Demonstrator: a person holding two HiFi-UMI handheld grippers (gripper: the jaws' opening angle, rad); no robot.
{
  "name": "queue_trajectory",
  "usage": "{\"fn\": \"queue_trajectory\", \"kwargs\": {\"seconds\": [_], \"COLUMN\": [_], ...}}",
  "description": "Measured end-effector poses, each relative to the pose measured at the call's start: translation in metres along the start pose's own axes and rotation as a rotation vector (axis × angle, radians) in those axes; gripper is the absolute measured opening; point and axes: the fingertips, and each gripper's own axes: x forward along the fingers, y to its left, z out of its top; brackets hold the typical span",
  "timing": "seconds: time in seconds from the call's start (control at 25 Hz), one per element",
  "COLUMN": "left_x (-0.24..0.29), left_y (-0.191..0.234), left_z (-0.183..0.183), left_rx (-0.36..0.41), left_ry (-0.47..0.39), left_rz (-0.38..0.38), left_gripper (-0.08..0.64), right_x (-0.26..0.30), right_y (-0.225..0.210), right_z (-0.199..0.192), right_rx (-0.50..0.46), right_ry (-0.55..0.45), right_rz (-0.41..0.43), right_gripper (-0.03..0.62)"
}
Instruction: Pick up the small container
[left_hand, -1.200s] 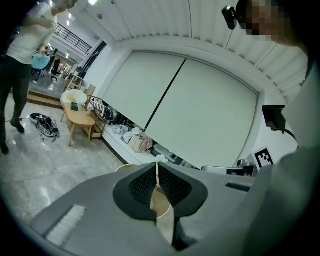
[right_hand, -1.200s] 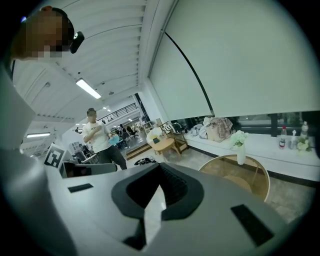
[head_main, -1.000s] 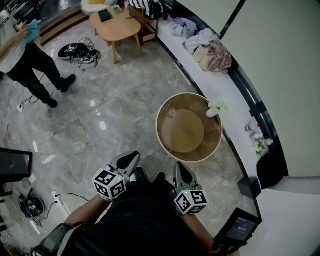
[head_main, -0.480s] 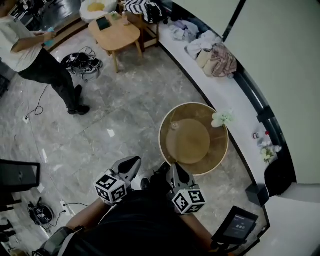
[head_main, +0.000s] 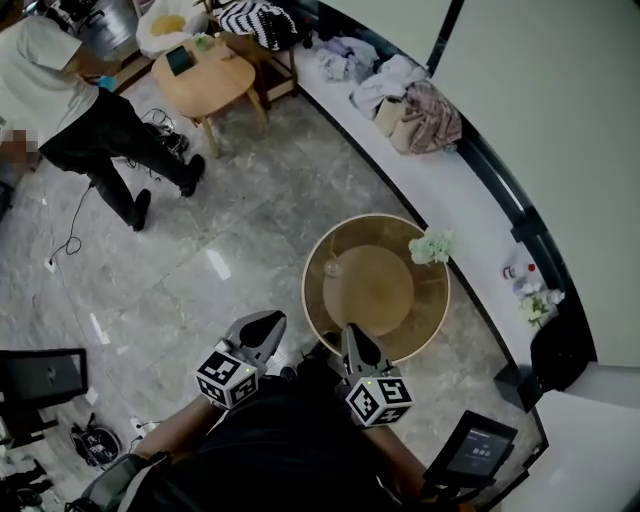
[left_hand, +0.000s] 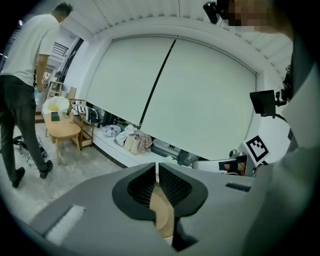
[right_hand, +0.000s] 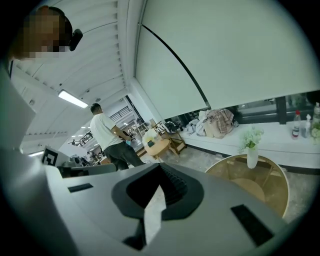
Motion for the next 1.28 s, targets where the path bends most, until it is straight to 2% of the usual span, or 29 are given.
{"fn": "queue_trajectory", "kwargs": {"seconds": [0.2, 0.4, 0.64, 0.76, 0.88, 1.0, 1.28], "left_x": [0.034, 0.070, 0.115, 0.135, 0.162, 0.189, 0.249], "left_y": [0.002, 0.007, 0.039, 0.059, 0.078, 0.095, 0.120], "left_z": [0.001, -0.007, -0.020, -0.035, -0.051, -0.077, -0.141], "left_rx": [0.071, 0.094, 0.150, 0.191, 0.273, 0.343, 0.438], "left_ry": [0.049, 0.109, 0.188, 0.241, 0.261, 0.305, 0.410], "left_rz": [-0.024, -0.051, -0.084, -0.104, -0.101, -0.121, -0.198], "left_gripper": [0.005, 0.005, 0.005, 0.005, 0.005, 0.005, 0.012], "right_x": [0.006, 0.004, 0.022, 0.033, 0.046, 0.058, 0.067], "right_y": [-0.031, -0.061, -0.091, -0.104, -0.126, -0.141, -0.166], "right_z": [0.013, 0.015, 0.006, -0.005, -0.016, -0.028, -0.059], "right_rx": [0.031, 0.059, 0.114, 0.134, 0.159, 0.189, 0.272], "right_ry": [-0.016, -0.018, -0.006, -0.009, -0.010, -0.012, 0.003], "right_rz": [-0.034, -0.088, -0.193, -0.262, -0.313, -0.337, -0.406], "right_gripper": [-0.002, -0.002, -0.002, -0.002, -0.002, -0.002, -0.002]}}
